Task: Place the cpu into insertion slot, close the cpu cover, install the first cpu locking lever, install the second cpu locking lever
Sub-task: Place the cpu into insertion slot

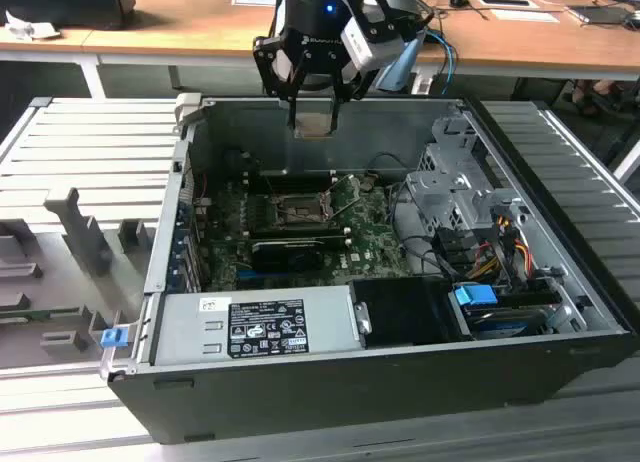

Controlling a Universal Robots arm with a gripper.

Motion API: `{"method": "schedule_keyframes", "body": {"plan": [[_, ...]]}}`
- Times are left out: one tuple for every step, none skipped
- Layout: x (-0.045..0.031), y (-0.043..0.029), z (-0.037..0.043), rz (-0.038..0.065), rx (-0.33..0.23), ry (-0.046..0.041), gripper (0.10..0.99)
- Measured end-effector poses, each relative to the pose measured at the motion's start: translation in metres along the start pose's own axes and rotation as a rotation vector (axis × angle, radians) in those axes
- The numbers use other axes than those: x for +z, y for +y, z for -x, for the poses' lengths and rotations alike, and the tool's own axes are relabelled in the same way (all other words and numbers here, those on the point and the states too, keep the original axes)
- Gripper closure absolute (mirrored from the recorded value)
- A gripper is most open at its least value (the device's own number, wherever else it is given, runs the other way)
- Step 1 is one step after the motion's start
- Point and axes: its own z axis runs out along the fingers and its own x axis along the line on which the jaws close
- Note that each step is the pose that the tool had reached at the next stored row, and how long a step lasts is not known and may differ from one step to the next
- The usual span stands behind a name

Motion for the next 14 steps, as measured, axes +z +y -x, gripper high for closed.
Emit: {"method": "schedule_keyframes", "body": {"plan": [[0.0000,0.0000,0.0000,0.000,0.001,-0.0001,0.557],[0.0000,0.0000,0.0000,0.000,0.006,-0.0005,0.557],[0.0000,0.0000,0.0000,0.000,0.018,-0.0017,0.557],[0.0001,0.0000,0.0000,0.001,0.029,-0.0026,0.557],[0.0001,0.0000,0.0000,0.001,0.038,-0.0033,0.557],[0.0001,0.0000,0.0000,0.001,0.045,-0.0039,0.557],[0.0003,0.0000,0.0000,0.001,0.054,-0.0047,0.557],[0.0006,-0.0001,0.0000,0.001,0.058,-0.0048,0.557],[0.0010,-0.0001,0.0000,0.001,0.060,-0.0040,0.557],[0.0017,-0.0002,0.0000,0.000,0.062,-0.0033,0.557],[0.0024,-0.0002,0.0000,0.000,0.064,-0.0032,0.557],[0.0037,-0.0003,0.0001,-0.003,0.065,-0.0017,0.557],[0.0055,-0.0005,0.0002,-0.008,0.065,0.0003,0.557],[0.0058,-0.0006,0.0002,-0.010,0.065,0.0003,0.557]]}}
